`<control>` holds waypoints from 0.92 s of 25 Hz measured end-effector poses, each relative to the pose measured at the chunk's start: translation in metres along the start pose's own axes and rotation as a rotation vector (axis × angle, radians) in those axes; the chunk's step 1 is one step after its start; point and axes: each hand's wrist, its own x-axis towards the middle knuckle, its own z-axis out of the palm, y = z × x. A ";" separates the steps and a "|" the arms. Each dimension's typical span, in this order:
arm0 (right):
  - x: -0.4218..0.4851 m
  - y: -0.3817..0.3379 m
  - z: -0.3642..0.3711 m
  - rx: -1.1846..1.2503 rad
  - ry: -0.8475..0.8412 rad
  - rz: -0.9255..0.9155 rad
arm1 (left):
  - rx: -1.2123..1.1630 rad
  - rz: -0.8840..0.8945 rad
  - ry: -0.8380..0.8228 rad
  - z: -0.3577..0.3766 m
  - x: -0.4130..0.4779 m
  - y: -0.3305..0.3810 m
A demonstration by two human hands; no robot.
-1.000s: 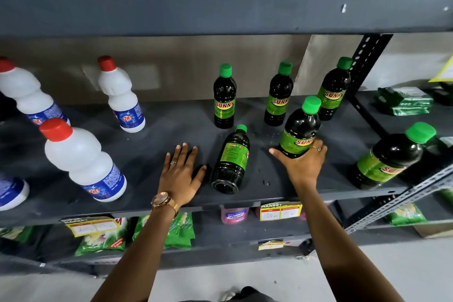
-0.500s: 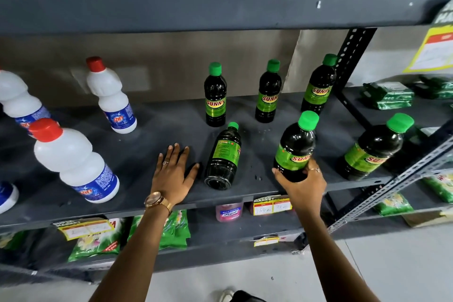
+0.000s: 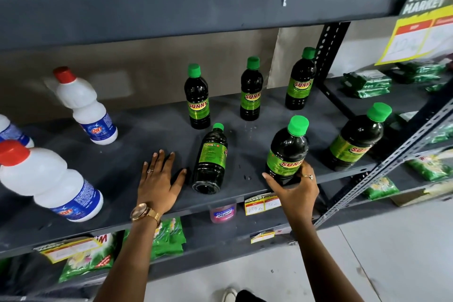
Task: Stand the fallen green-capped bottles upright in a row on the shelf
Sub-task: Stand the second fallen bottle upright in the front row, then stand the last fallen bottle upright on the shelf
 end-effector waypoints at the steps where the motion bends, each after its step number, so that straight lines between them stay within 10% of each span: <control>1: 0.000 0.001 0.000 0.004 0.001 0.005 | -0.002 0.002 -0.005 0.000 0.000 -0.001; 9: -0.039 -0.008 -0.004 0.184 0.109 0.057 | 0.010 0.017 0.019 0.000 -0.001 0.001; 13: -0.075 -0.064 0.005 0.131 -0.358 -0.103 | 0.005 0.016 0.014 -0.001 0.000 0.001; 18: 0.000 -0.126 0.066 -0.447 -0.842 0.245 | -0.068 -0.034 0.040 -0.004 -0.003 0.002; 23: 0.016 -0.125 0.094 -0.273 -0.805 0.332 | -0.081 -0.035 0.013 -0.007 -0.003 0.002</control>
